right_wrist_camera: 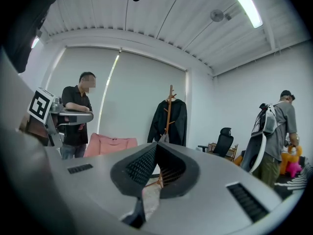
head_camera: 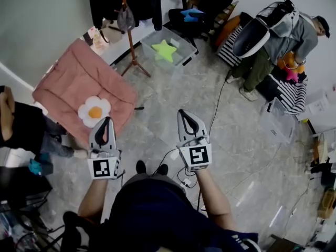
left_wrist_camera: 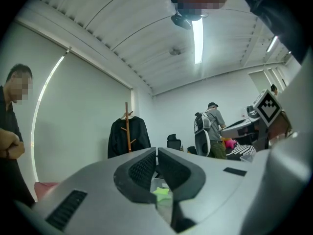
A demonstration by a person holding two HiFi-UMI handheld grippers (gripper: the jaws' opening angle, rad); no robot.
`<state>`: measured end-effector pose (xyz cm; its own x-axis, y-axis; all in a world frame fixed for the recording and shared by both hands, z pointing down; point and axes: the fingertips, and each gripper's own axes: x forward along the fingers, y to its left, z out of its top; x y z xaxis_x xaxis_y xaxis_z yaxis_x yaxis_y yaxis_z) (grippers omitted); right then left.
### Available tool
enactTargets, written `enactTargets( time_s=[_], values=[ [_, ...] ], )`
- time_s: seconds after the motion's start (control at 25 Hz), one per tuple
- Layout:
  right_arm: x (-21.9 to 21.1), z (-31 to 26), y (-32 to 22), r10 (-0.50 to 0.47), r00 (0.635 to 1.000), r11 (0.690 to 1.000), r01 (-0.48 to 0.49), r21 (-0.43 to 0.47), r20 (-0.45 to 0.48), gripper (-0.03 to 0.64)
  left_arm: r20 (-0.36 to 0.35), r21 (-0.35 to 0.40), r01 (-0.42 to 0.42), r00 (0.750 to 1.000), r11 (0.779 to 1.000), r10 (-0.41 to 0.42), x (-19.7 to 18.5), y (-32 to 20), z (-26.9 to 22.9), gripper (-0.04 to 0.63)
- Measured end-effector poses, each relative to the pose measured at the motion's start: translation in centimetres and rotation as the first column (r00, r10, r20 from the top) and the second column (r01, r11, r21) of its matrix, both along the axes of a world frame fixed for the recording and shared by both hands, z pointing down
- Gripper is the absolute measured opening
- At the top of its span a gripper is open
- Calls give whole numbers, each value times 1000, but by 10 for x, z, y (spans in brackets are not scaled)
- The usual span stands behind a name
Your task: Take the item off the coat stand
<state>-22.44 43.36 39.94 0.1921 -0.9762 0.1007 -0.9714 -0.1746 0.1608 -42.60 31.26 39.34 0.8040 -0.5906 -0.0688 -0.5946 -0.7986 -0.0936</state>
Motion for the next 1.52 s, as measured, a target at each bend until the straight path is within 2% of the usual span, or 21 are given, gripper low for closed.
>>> enactTargets(
  time_s=[0.2, 0.24, 0.28, 0.32, 0.44, 0.68, 0.92, 1.2, 1.36, 1.52],
  values=[
    [0, -2, -1, -8, 1000, 1000, 8, 12, -22, 17, 8, -11, -25, 1000, 1000, 25, 6, -3, 2, 35],
    [1, -2, 0, -6, 1000, 1000, 6, 13, -23, 18, 10, -11, -35, 999, 999, 35, 8, -3, 2, 76],
    [1, -3, 0, -5, 1000, 1000, 5, 13, -23, 18, 12, -14, -45, 999, 999, 45, 9, -3, 3, 145],
    [1, -3, 1, -5, 1000, 1000, 5, 13, -22, 18, 14, -17, -52, 999, 999, 52, 10, -3, 3, 173],
    [0, -3, 3, -7, 1000, 1000, 7, 15, -11, 18, 19, -15, -62, 998, 998, 62, 11, -2, 4, 202],
    [-1, -12, 6, -14, 1000, 1000, 14, 26, 0, 17, 8, -1, -76, 997, 997, 76, 16, -4, -4, 301],
    [5, -9, 11, -31, 999, 999, 31, 30, 7, 18, 28, -3, -82, 996, 997, 82, 25, -6, -1, 325],
    [21, -12, 16, -73, 995, 997, 71, 41, 67, 18, 40, 23, -58, 998, 998, 57, 47, -8, -3, 327],
    [34, -10, 11, -109, 994, 994, 108, 35, 12, 18, 42, 34, -43, 998, 998, 42, 60, -18, -4, 327],
    [49, -3, -15, -116, 993, 993, 115, 27, 15, 18, 38, 49, -47, 998, 998, 45, 79, -47, -2, 327]
  ],
)
